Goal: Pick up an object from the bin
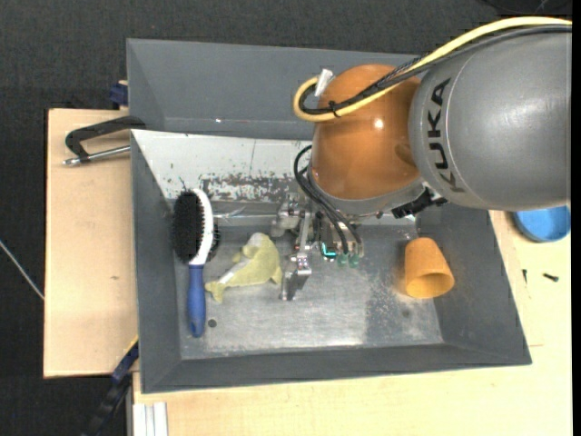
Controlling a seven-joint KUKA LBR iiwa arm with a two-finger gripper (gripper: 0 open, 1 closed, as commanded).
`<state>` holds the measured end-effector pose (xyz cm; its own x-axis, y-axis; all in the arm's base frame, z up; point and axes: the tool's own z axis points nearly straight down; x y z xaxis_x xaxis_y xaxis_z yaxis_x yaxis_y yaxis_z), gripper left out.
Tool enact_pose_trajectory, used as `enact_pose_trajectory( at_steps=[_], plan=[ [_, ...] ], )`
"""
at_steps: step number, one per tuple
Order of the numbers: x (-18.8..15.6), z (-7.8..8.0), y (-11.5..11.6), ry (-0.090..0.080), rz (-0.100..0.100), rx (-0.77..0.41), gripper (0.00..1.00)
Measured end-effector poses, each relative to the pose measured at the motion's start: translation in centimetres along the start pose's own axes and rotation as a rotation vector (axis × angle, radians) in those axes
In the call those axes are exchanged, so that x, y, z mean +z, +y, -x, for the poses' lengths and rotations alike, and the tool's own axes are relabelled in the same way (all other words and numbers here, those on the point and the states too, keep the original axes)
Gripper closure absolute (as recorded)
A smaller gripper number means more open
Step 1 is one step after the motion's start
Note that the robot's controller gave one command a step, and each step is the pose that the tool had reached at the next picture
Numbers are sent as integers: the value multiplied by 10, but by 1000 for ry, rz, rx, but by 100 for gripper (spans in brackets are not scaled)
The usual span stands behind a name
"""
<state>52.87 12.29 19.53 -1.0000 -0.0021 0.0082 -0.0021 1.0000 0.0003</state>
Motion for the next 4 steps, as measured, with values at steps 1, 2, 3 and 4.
enact_pose_trajectory(
  at_steps=[1, 2, 3, 4],
  plan=[
    [121, 32, 33, -23, 9, 144, 0],
    [122, 48, 55, -15, -2, 33, 0],
    [121, 48, 58, -18, 4, 32, 100],
    [-43, 47, 83, -23, 7, 15, 100]
  ],
)
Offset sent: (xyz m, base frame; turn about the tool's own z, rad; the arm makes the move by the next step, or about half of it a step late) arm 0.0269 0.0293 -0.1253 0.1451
